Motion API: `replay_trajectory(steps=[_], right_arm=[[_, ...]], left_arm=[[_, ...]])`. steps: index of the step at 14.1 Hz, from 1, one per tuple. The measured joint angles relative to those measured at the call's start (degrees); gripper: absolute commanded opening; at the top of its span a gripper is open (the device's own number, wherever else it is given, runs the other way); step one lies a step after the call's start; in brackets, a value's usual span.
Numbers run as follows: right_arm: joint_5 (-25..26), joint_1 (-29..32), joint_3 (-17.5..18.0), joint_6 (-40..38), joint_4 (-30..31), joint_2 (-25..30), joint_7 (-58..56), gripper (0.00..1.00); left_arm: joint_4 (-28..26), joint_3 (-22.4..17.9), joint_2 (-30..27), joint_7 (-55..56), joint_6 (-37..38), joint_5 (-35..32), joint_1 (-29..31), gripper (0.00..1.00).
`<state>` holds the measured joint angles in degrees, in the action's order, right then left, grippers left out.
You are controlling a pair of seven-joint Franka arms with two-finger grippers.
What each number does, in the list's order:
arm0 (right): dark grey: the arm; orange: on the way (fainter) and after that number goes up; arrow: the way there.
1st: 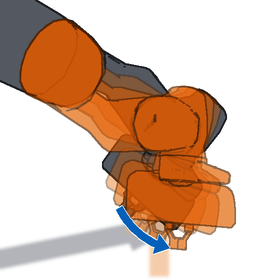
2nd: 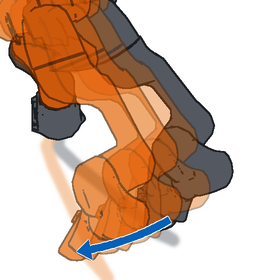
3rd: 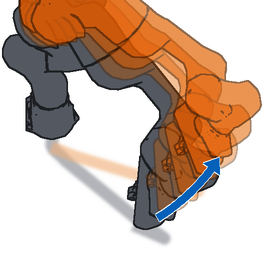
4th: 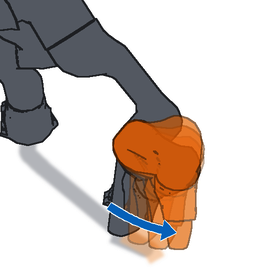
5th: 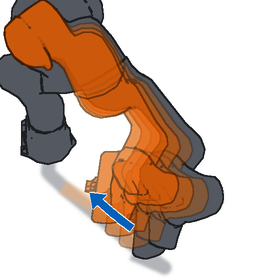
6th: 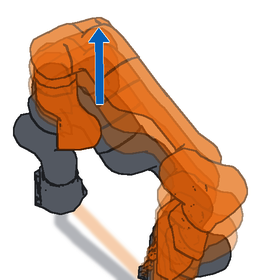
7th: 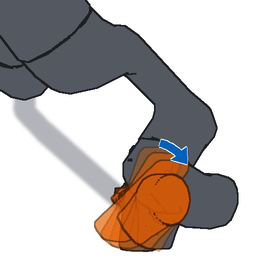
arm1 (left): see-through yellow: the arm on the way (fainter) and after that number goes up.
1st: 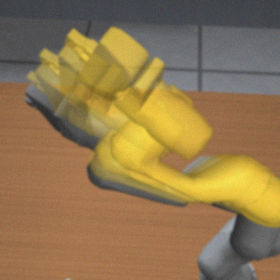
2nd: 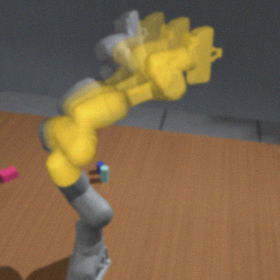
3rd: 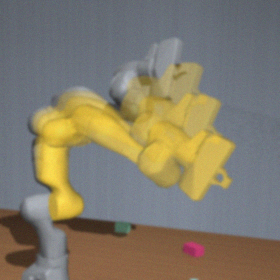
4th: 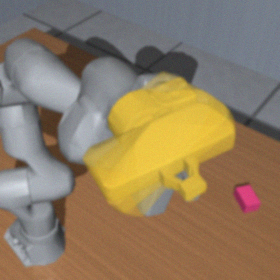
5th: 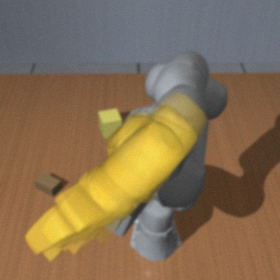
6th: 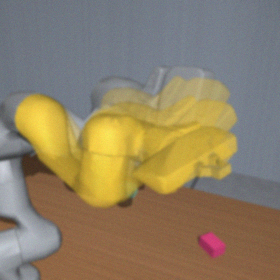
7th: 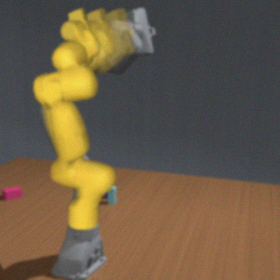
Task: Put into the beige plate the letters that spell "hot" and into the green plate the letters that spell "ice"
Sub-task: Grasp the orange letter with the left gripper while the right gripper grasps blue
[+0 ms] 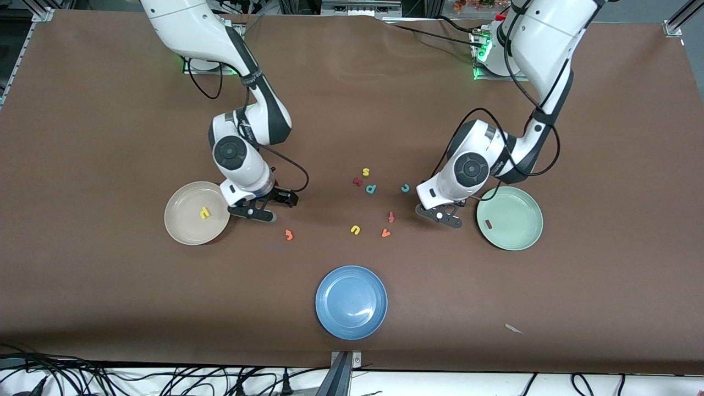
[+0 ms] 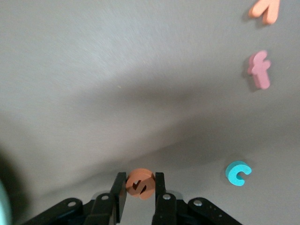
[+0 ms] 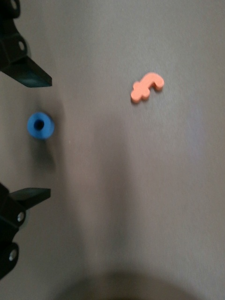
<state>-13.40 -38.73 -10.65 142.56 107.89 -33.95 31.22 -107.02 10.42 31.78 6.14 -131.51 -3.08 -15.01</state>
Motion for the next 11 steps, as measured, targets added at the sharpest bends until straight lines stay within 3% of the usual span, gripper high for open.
replay_trajectory(steps=[5,11], right_arm=[[0.0,-1.6,0.1,0.8,-1.6,-2.1,1.7,0.87],[0.0,-2.1,0.1,1.5,-1.7,-3.3,2.2,0.72]], left_arm=[[0.2,-0.4,-3.0,-3.2,3.3,0.0,2.7,0.05],[0.1,-0.8,-3.8,-17.2,4.1,-0.1,13.1,0.07]])
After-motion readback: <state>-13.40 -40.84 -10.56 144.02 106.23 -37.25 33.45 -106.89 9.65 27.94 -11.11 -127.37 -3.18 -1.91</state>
